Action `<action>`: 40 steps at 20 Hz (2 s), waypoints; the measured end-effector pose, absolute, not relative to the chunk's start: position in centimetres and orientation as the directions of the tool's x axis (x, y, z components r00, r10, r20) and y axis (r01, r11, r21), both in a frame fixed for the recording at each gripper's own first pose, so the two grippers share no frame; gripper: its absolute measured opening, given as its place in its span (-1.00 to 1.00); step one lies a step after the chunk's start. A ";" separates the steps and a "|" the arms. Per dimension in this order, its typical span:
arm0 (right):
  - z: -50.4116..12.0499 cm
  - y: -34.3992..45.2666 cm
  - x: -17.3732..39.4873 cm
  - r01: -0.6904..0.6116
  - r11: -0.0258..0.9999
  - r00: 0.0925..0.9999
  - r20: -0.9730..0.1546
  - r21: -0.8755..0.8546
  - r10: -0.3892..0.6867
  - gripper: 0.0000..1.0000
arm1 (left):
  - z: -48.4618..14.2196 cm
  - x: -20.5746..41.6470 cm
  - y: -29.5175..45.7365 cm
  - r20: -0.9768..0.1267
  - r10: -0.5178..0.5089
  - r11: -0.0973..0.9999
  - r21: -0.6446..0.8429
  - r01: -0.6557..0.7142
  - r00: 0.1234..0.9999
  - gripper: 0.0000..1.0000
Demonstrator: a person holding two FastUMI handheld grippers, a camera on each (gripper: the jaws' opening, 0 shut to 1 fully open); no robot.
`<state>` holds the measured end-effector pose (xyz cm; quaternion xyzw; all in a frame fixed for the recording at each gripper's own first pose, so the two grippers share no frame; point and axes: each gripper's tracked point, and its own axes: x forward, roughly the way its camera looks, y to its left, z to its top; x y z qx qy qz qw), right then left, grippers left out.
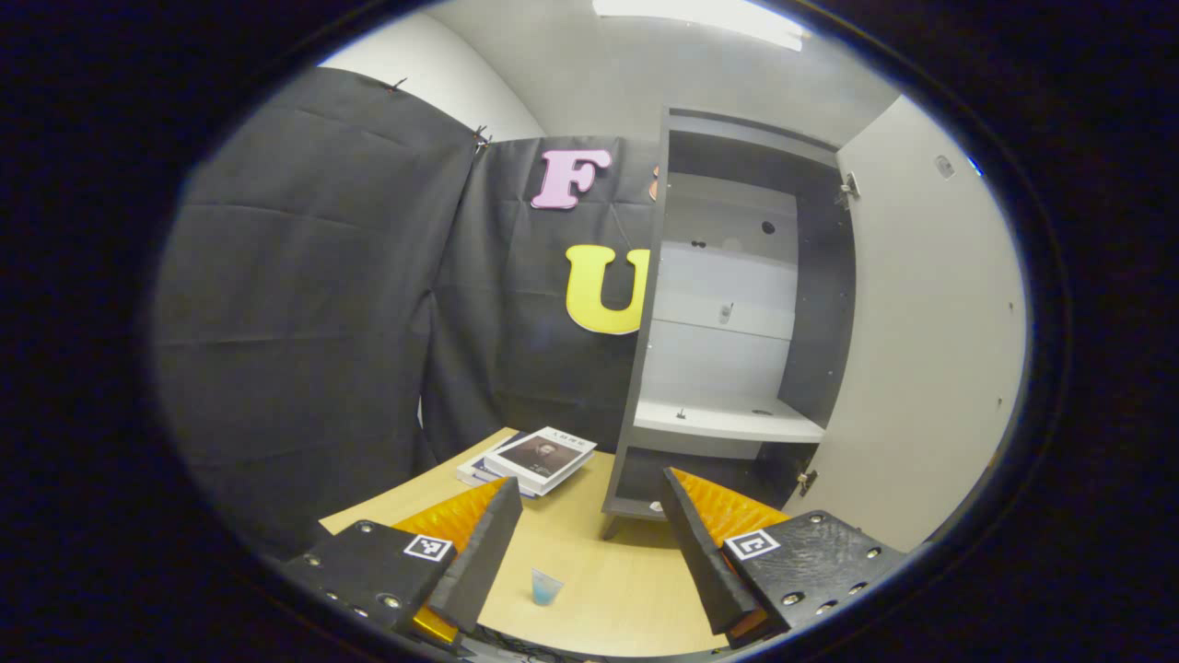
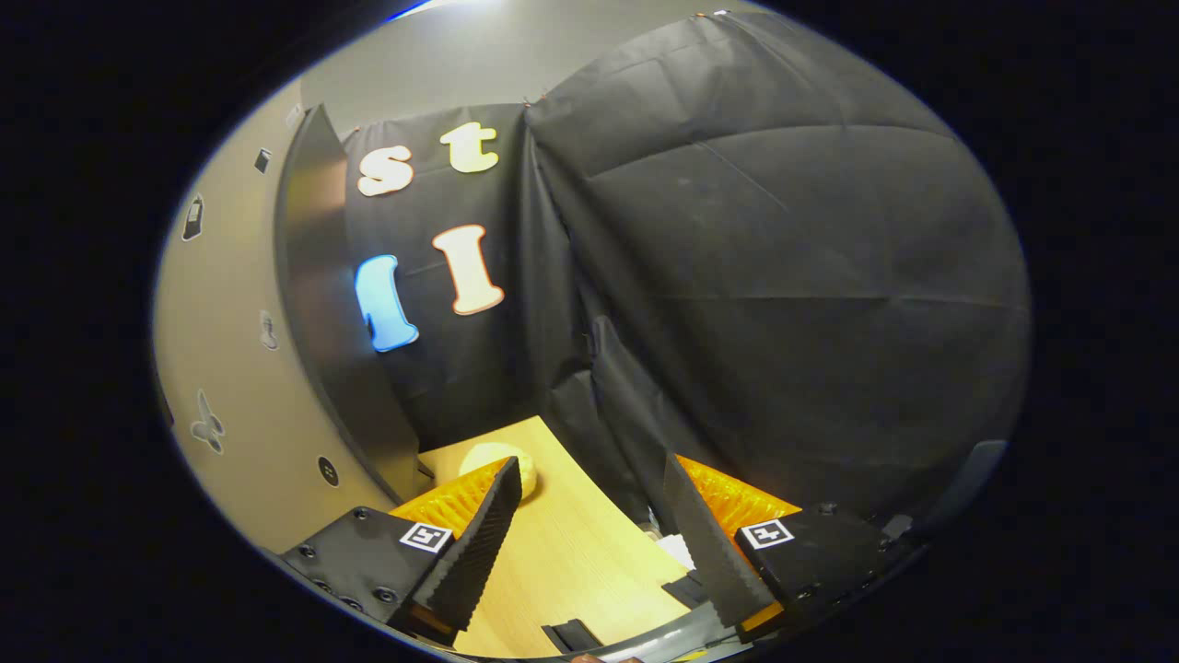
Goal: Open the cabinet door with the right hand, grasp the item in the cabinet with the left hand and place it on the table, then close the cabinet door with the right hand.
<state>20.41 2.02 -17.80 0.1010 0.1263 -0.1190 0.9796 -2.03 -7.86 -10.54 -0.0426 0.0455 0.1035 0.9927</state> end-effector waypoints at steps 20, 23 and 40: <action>-2.2 15.7 16.8 -0.117 0.993 0.990 -0.088 -0.023 0.115 0.82 | -7.2 1.5 -2.5 -0.159 0.127 0.989 -0.051 -0.136 0.979 0.83; -2.5 16.2 15.6 -0.055 0.999 0.993 -0.103 0.000 0.054 0.92 | -7.7 2.2 -1.0 -0.170 0.091 0.993 -0.052 -0.102 0.981 0.83; -3.5 27.7 13.1 -0.087 0.987 0.993 -0.071 0.136 0.098 0.83 | -8.5 2.2 5.6 -0.173 0.046 0.999 -0.010 -0.048 0.984 0.82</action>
